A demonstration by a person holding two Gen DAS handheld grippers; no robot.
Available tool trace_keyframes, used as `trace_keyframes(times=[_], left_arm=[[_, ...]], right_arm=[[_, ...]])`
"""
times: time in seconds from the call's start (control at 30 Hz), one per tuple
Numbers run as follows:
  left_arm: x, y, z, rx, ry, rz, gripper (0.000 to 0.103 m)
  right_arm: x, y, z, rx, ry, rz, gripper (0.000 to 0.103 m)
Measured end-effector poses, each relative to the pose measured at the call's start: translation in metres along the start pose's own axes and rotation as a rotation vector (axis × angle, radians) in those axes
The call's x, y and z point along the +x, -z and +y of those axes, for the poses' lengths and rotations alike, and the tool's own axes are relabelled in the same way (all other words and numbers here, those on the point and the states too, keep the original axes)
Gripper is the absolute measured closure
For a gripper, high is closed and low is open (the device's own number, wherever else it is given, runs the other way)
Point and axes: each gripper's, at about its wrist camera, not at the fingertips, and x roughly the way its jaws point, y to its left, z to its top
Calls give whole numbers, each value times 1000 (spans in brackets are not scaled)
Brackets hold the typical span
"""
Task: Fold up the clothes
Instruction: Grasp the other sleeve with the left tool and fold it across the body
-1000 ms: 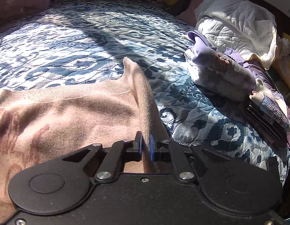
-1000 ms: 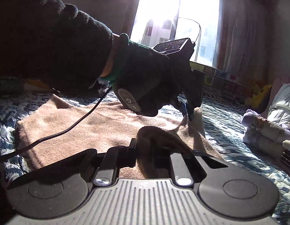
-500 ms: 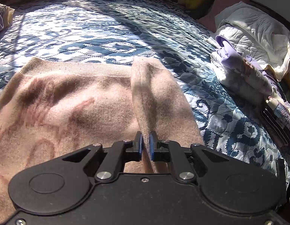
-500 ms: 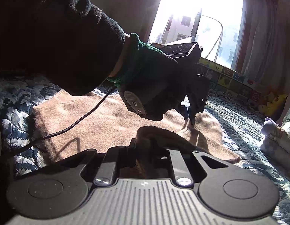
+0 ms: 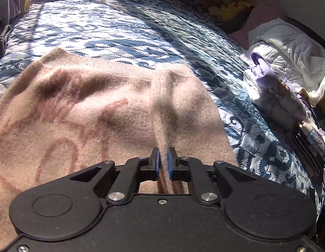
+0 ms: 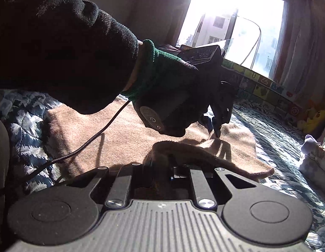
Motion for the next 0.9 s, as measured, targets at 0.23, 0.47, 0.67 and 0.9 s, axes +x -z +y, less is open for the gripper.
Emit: trace_keyframes(times=[0.23, 0.47, 0.67, 0.9], left_arm=[[-32, 10, -2, 8, -36, -41, 62], [-130, 71, 3, -62, 20, -167, 48], [-156, 149, 15, -240, 59, -154, 46], [-150, 182, 11, -311, 150, -104, 48]], right_arm=[[-2, 8, 12, -61, -75, 22, 63], [-80, 20, -46, 65, -79, -88, 55], [-77, 42, -102, 293, 43, -40, 75], [-65, 54, -92, 358, 8, -14, 82]])
